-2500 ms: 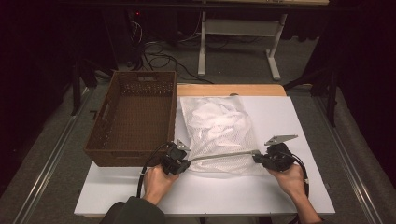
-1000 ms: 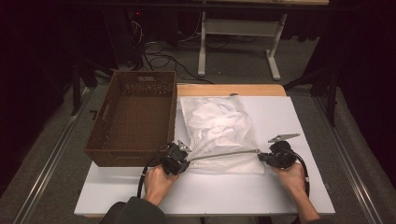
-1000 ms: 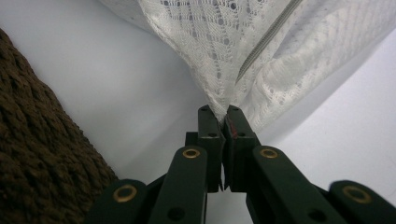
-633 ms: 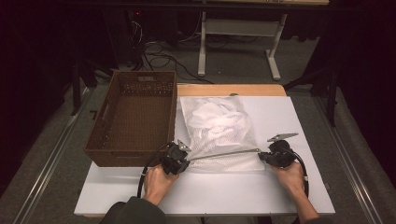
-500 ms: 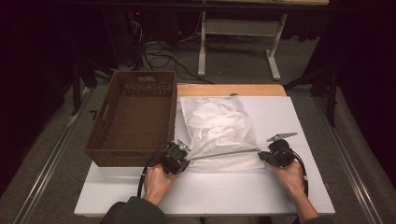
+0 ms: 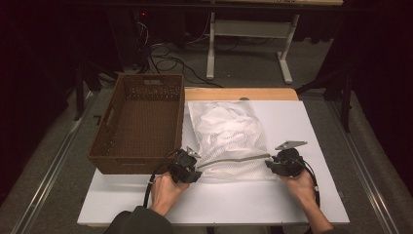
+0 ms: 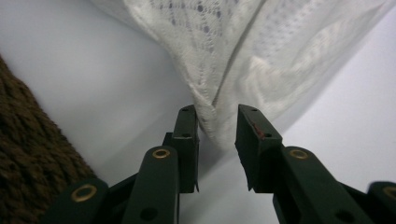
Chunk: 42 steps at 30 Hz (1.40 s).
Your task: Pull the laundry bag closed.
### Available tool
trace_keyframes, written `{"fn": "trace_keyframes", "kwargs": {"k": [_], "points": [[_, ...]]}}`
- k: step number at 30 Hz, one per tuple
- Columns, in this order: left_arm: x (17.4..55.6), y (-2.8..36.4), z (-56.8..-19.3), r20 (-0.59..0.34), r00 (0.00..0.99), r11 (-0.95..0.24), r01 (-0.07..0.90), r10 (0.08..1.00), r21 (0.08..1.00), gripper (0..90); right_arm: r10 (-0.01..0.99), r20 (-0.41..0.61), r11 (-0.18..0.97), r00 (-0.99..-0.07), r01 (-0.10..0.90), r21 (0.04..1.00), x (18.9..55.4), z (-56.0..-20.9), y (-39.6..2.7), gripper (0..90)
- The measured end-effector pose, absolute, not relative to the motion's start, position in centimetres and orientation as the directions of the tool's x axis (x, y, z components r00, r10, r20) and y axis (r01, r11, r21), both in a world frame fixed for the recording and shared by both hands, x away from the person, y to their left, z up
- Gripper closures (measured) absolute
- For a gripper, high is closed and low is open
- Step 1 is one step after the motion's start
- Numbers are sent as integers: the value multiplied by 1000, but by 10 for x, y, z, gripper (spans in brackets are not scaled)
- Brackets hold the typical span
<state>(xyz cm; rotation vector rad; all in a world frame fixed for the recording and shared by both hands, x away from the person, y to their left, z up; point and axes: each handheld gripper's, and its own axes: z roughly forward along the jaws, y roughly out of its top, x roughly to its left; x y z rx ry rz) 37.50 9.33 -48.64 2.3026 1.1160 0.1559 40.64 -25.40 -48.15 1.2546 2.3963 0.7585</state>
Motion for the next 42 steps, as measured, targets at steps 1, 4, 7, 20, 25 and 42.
{"fn": "trace_keyframes", "kwargs": {"k": [1,4,7,20,25,42], "points": [[374,95,-483,-154,642,-475,688,751,549,676,834,-40,458,-551,648,608,404,-478,-255,625],[370,98,-476,-194,628,-434,698,754,570,604,835,-30,432,-549,622,653,396,-468,-258,604],[364,99,-470,-186,630,-430,687,754,586,551,823,-9,423,-568,602,678,388,-462,-257,589],[331,83,-457,-171,674,-429,623,719,653,459,713,34,464,-700,508,726,354,-458,-228,565],[323,76,-459,-161,688,-437,605,708,666,453,694,30,479,-719,493,726,347,-461,-216,563],[336,70,-490,-122,697,-482,601,706,638,452,727,-1,499,-687,527,688,356,-491,-213,552]]}}
